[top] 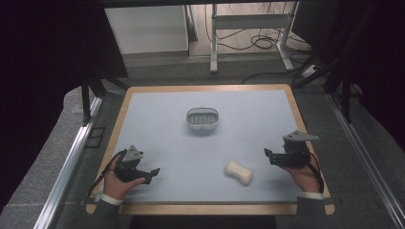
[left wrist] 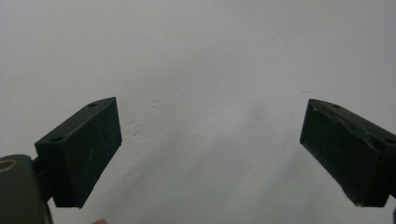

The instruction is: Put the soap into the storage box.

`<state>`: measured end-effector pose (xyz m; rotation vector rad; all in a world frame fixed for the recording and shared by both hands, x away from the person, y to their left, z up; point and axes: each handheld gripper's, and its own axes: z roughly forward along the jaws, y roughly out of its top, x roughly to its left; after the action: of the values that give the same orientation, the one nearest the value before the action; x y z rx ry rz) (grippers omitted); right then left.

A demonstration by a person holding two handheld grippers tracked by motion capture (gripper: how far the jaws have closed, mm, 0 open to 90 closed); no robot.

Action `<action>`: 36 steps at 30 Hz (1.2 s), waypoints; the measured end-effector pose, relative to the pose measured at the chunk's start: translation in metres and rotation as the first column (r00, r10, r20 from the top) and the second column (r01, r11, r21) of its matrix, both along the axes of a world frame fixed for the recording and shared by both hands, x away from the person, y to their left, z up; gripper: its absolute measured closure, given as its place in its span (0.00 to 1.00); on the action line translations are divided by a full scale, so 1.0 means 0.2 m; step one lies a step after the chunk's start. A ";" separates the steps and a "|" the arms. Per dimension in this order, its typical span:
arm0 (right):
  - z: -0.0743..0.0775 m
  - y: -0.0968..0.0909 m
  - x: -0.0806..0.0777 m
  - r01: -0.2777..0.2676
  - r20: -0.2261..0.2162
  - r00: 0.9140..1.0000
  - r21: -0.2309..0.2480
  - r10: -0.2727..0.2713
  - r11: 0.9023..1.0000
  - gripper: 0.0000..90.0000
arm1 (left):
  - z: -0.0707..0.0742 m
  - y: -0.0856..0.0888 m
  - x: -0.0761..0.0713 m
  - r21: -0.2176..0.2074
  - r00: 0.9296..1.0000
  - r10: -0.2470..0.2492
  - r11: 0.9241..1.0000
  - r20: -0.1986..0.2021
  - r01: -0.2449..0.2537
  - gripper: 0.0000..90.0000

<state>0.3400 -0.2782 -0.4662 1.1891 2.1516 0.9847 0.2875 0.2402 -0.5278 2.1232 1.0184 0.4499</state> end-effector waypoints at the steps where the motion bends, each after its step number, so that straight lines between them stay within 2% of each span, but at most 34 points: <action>1: 0.00 0.01 0.00 -0.001 0.001 1.000 -0.001 0.001 1.000 0.15 | 0.00 0.00 0.00 0.000 1.000 0.000 1.000 0.000 0.000 0.07; 19: 0.04 0.08 -0.03 -0.082 -0.019 0.996 -0.016 0.082 0.996 0.16 | 0.00 0.00 0.00 -0.001 1.000 -0.002 1.000 0.000 0.002 0.07; 27: 0.05 0.18 -0.03 -0.142 -0.035 0.990 -0.074 0.140 0.987 0.16 | 0.02 0.00 -0.01 -0.006 1.000 0.003 1.000 0.008 -0.003 0.07; 30: 0.05 0.22 -0.03 -0.171 -0.070 0.984 -0.105 0.164 0.980 0.16 | 0.02 0.00 -0.01 -0.012 1.000 -0.003 1.000 0.005 0.003 0.07; 36: 0.04 0.33 -0.03 -0.239 -0.146 0.964 -0.129 0.220 0.962 0.17 | 0.02 0.00 -0.02 -0.015 1.000 -0.007 1.000 0.005 0.007 0.07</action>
<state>0.3344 -0.2128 -0.4575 0.9739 2.4633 0.8447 0.2841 0.2395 -0.5234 2.1109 1.0079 0.4426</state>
